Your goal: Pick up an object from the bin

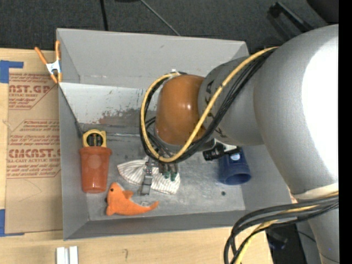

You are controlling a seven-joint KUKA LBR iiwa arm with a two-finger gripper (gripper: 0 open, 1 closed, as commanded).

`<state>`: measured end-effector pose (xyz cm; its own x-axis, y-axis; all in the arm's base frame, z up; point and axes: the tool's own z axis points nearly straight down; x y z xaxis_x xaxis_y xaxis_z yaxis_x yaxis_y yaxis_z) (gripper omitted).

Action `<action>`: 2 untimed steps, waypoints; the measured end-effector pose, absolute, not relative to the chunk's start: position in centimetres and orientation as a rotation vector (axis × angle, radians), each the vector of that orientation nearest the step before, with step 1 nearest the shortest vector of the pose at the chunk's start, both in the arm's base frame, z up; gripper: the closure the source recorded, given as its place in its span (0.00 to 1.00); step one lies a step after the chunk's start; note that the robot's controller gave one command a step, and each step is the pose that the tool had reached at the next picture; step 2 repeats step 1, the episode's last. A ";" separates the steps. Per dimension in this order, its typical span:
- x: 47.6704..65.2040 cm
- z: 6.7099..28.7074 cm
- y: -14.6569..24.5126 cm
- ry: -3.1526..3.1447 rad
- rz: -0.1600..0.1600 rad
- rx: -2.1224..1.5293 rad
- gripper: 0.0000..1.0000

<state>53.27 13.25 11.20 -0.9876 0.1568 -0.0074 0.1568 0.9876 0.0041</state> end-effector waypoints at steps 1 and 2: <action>51.5 7.0 15.2 3.118 0.002 0.375 1.00; 51.5 7.0 15.2 3.118 0.002 0.375 1.00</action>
Offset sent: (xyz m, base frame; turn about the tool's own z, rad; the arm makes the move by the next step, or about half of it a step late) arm 0.0000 0.0000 0.0000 0.0000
